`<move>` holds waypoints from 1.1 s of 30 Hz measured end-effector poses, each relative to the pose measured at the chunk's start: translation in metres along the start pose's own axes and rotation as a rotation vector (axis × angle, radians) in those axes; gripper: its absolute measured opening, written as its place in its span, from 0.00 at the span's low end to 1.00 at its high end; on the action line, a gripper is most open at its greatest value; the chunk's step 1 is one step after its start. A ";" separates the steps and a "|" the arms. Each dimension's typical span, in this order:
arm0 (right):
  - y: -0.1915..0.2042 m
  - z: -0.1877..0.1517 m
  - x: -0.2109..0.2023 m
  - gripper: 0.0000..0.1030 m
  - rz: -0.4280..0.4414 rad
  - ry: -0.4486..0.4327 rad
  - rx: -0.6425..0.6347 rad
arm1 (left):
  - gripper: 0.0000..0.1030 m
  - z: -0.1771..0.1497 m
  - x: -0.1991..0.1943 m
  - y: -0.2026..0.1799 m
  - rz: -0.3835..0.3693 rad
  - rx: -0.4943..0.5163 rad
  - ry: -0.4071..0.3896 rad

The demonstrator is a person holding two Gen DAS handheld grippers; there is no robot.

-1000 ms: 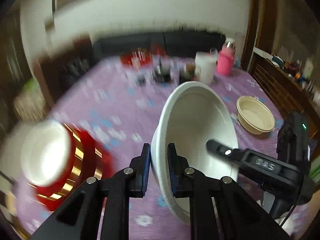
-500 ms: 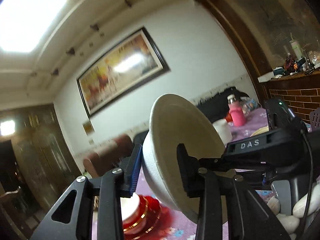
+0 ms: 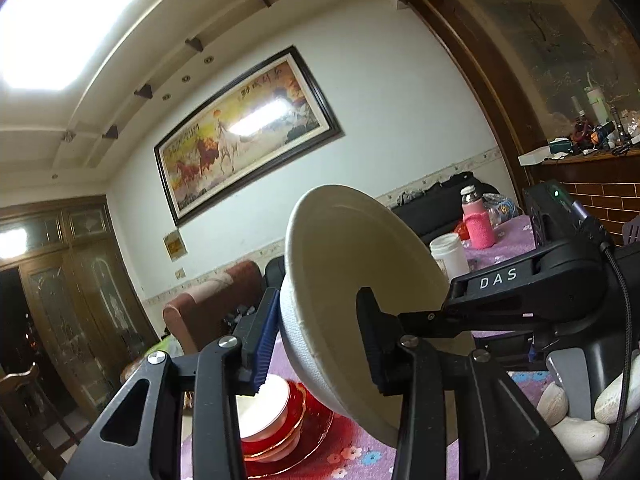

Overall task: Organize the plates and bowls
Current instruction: 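Lift the white bowl and carry it toward the red plate stack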

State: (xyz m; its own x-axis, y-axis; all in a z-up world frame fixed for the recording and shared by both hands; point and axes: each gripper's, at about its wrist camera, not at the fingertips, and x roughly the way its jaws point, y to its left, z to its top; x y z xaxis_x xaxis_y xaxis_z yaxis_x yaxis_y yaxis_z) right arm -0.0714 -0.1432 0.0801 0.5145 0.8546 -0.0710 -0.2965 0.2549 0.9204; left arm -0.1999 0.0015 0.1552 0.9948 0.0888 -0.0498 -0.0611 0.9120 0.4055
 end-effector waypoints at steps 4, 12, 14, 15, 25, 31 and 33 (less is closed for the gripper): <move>0.007 -0.001 0.017 0.25 -0.059 0.029 -0.032 | 0.37 -0.007 0.012 0.020 -0.018 -0.036 0.057; 0.028 -0.003 0.071 0.25 -0.181 0.122 -0.137 | 0.37 -0.030 0.058 0.103 -0.192 -0.288 0.284; 0.034 -0.002 0.086 0.25 -0.205 0.146 -0.160 | 0.37 -0.039 0.080 0.131 -0.256 -0.390 0.364; 0.041 -0.003 0.095 0.25 -0.225 0.160 -0.185 | 0.37 -0.042 0.086 0.139 -0.267 -0.417 0.385; 0.086 -0.009 0.185 0.25 -0.331 0.249 -0.368 | 0.37 -0.068 0.129 0.210 -0.187 -0.538 0.522; 0.092 -0.017 0.223 0.25 -0.325 0.274 -0.374 | 0.37 -0.066 0.138 0.233 -0.120 -0.522 0.535; 0.092 -0.019 0.228 0.25 -0.323 0.278 -0.369 | 0.37 -0.067 0.141 0.236 -0.131 -0.527 0.545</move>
State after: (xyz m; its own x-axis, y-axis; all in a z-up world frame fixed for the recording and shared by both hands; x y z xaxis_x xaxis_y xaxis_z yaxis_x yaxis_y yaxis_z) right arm 0.0033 0.0834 0.1411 0.4092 0.7814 -0.4711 -0.4469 0.6218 0.6431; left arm -0.0799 0.2564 0.1828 0.8245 0.0270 -0.5652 -0.1123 0.9868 -0.1167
